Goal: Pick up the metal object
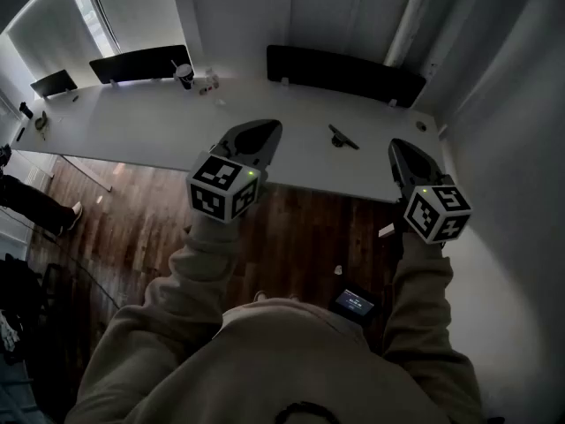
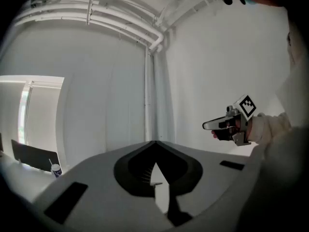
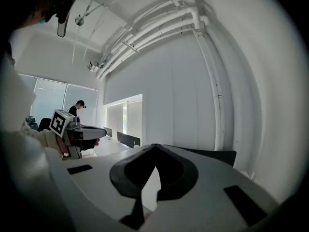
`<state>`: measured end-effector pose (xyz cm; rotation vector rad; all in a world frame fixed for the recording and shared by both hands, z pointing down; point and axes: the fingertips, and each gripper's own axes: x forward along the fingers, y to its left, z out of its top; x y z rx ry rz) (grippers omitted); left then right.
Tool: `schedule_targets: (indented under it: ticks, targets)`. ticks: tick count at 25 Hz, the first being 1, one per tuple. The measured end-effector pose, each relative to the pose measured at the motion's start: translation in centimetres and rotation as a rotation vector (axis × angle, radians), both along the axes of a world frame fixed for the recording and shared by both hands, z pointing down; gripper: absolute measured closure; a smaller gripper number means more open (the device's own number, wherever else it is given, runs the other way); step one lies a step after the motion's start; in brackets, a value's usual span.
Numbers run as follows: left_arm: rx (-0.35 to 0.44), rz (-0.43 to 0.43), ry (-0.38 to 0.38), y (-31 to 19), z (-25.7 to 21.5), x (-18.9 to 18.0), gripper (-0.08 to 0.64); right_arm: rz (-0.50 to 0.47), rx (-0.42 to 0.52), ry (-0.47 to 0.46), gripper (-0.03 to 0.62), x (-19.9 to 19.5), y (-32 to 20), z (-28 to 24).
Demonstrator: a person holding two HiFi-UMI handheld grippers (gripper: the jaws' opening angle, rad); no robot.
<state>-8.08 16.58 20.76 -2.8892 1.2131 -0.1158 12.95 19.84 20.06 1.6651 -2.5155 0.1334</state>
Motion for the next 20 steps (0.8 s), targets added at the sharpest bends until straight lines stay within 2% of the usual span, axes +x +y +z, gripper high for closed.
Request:
schedule_targets:
  ticks: [9, 17, 20]
  targets:
    - [-0.012, 0.006, 0.042, -1.1, 0.4, -0.1, 0.557, -0.024, 0.002, -0.020, 0.574, 0.4, -1.3, 0.7]
    - [-0.019, -0.011, 0.025, -1.9, 0.9, 0.8, 0.557, 0.001, -0.005, -0.025, 0.574, 1.5, -2.2, 1.2]
    - [-0.015, -0.055, -0.010, -2.4, 1.5, 1.0, 0.557, -0.004, -0.024, -0.035, 0.574, 2.3, -2.4, 2.1]
